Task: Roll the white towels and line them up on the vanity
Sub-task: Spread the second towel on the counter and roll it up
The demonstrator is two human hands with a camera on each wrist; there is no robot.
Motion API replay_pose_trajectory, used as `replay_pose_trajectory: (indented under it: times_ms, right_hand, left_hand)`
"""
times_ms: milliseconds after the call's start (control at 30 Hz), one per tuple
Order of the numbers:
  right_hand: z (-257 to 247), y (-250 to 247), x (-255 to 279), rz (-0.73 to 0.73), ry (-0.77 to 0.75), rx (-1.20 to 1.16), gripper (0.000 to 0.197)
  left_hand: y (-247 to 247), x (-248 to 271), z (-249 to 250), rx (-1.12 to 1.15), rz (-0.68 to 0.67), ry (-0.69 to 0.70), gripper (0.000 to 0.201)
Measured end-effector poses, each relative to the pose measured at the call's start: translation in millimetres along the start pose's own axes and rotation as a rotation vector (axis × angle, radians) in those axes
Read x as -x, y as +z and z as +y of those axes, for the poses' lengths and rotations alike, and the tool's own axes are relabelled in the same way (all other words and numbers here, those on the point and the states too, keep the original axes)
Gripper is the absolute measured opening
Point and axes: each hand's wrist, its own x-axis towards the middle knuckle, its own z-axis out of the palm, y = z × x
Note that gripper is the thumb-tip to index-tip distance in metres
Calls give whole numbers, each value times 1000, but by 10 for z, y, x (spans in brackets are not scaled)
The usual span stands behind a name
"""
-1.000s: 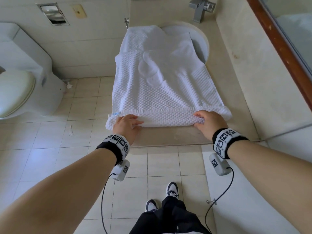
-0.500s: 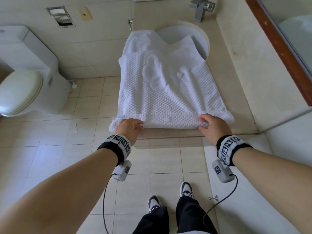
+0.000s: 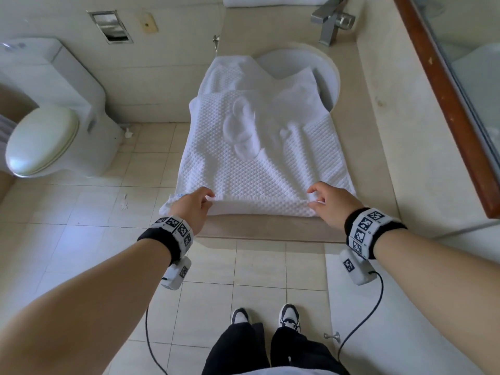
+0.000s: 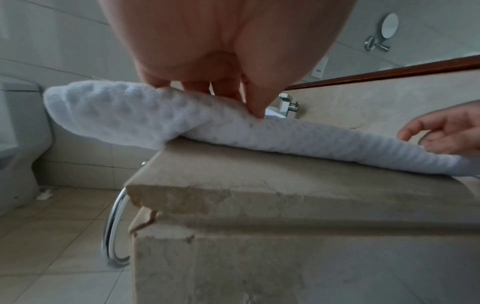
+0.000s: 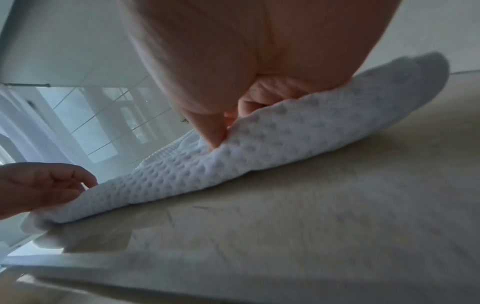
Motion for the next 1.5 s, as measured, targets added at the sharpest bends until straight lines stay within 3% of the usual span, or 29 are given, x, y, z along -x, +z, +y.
replay_pose_trajectory:
  times_ms: [367, 500, 567, 700, 800, 1100, 1233, 1500]
  right_hand:
    - [-110, -104, -226, -46, 103, 166, 35]
    - [-146, -82, -221, 171, 37, 289, 40]
    - [-216, -58, -194, 205, -3, 270, 34]
    - [-348, 86, -118, 142, -12, 161, 26]
    - [-342, 186, -63, 156, -20, 93, 25]
    - [-248, 311, 36, 198, -92, 144, 44]
    - [-210, 369, 76, 272, -108, 251, 36]
    - [-93, 199, 87, 304, -113, 163, 15]
  left_hand:
    - [-23, -385, -81, -56, -155, 113, 21]
    - [-21, -427, -68, -110, 12, 175, 32]
    - [-37, -427, -38, -128, 80, 200, 35]
    - [-18, -387, 21, 34, -17, 179, 42]
    - [-8, -311, 0, 76, -7, 158, 45]
    - [72, -57, -154, 194, 17, 180, 59]
    - [119, -37, -106, 201, 91, 162, 52]
    - [257, -25, 35, 214, 138, 98, 43]
